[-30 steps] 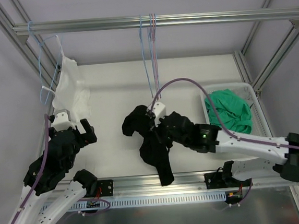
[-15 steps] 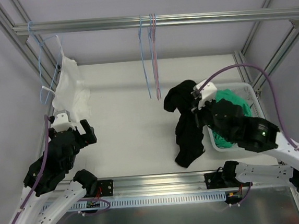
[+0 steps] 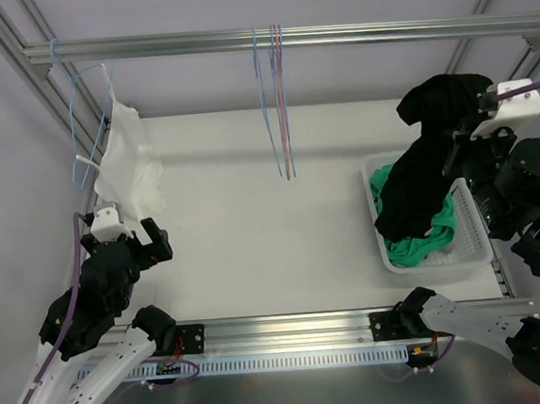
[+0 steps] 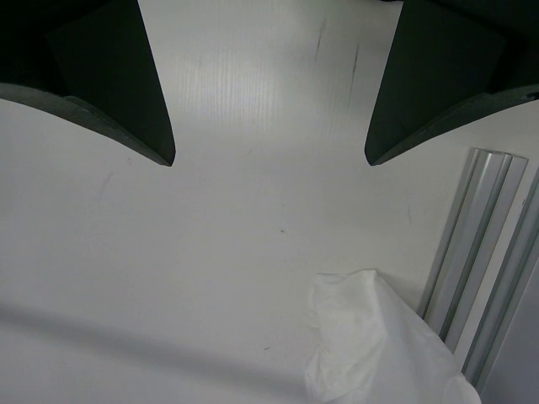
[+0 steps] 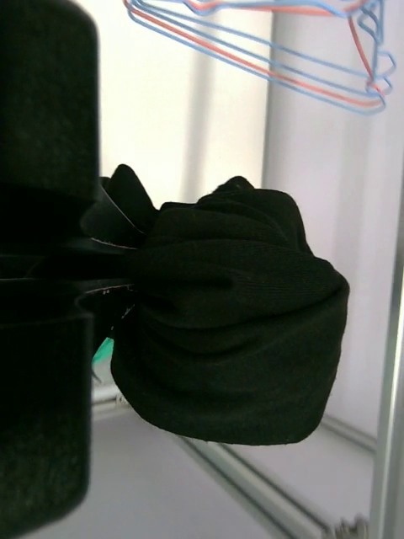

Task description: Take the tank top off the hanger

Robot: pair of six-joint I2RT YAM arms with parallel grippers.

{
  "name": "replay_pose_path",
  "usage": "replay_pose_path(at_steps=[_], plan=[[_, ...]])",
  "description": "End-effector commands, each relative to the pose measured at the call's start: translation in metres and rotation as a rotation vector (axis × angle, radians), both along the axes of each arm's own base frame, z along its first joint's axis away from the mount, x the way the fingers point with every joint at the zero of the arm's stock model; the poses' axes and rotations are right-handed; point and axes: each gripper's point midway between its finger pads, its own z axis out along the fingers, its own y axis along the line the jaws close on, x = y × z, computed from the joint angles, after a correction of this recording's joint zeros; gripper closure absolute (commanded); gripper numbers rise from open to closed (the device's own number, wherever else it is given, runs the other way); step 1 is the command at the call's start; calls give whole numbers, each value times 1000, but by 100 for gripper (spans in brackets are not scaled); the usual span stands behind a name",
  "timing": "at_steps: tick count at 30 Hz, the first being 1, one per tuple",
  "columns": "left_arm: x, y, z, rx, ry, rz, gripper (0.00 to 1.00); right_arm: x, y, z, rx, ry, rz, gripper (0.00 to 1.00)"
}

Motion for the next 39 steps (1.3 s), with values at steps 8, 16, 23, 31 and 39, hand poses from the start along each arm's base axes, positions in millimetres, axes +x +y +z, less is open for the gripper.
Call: replay_pose_path(at_steps=[8, 16, 23, 31, 39], plan=[[2, -5, 6, -9, -27, -28, 1, 33, -44, -56, -59, 153, -272, 100], [2, -7, 5, -14, -29, -37, 1, 81, -65, -211, 231, 358, -321, 100], [2, -7, 6, -15, -30, -42, 1, 97, -85, -350, 408, 614, -431, 100], [3, -8, 5, -12, -27, -42, 1, 89, -92, -408, 421, 774, -515, 90], [4, -9, 4, -6, -19, -41, 1, 84, -98, -353, 396, 647, -517, 47]])
